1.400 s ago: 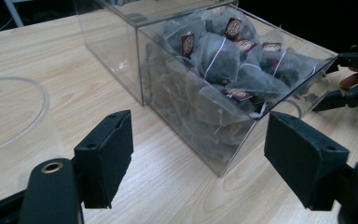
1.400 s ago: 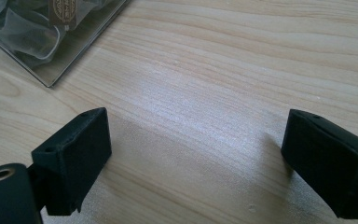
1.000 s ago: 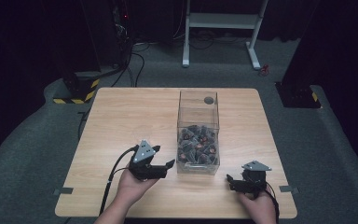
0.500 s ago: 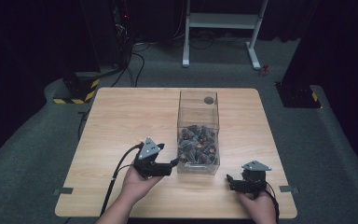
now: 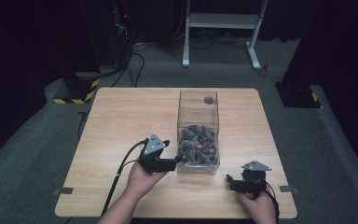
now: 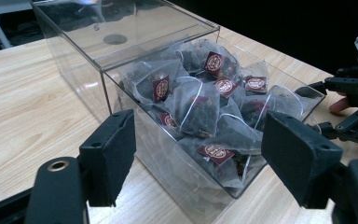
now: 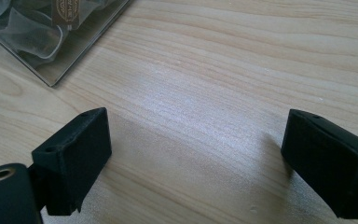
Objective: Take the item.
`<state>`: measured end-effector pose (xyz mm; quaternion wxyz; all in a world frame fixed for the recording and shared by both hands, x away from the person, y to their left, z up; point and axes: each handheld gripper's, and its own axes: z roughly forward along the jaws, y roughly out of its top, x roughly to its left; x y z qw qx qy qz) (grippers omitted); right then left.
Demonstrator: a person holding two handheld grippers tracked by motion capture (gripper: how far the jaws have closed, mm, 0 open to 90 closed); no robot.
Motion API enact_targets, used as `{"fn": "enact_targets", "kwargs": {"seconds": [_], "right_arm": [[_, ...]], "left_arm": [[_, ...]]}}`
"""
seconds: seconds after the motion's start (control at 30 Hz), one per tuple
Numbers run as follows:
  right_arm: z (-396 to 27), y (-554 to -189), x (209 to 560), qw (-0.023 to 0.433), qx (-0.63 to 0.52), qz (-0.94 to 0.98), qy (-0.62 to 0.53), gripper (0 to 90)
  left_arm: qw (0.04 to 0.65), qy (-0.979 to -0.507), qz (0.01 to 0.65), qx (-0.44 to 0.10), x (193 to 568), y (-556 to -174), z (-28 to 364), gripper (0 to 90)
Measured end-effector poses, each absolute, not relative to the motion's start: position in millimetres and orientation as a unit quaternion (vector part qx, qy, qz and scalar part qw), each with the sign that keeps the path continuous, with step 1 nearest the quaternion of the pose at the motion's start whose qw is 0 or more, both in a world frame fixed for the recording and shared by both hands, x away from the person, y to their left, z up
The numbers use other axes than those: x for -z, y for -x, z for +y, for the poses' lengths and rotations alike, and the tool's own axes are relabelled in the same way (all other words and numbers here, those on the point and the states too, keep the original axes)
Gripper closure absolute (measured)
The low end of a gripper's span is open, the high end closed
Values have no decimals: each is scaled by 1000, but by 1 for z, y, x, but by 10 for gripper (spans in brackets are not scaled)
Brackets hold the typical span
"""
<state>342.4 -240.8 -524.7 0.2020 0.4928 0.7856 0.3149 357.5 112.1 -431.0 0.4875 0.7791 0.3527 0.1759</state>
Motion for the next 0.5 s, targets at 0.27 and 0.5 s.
{"fn": "enact_targets", "kwargs": {"seconds": [0.27,0.5], "right_arm": [[-241,-342,525,202,-315,786,-493,81],[-241,-342,525,201,-315,786,-492,81]], "left_arm": [[489,-781,348,-172,431,-366,105,291],[486,-782,349,-174,431,-373,98,318]]}}
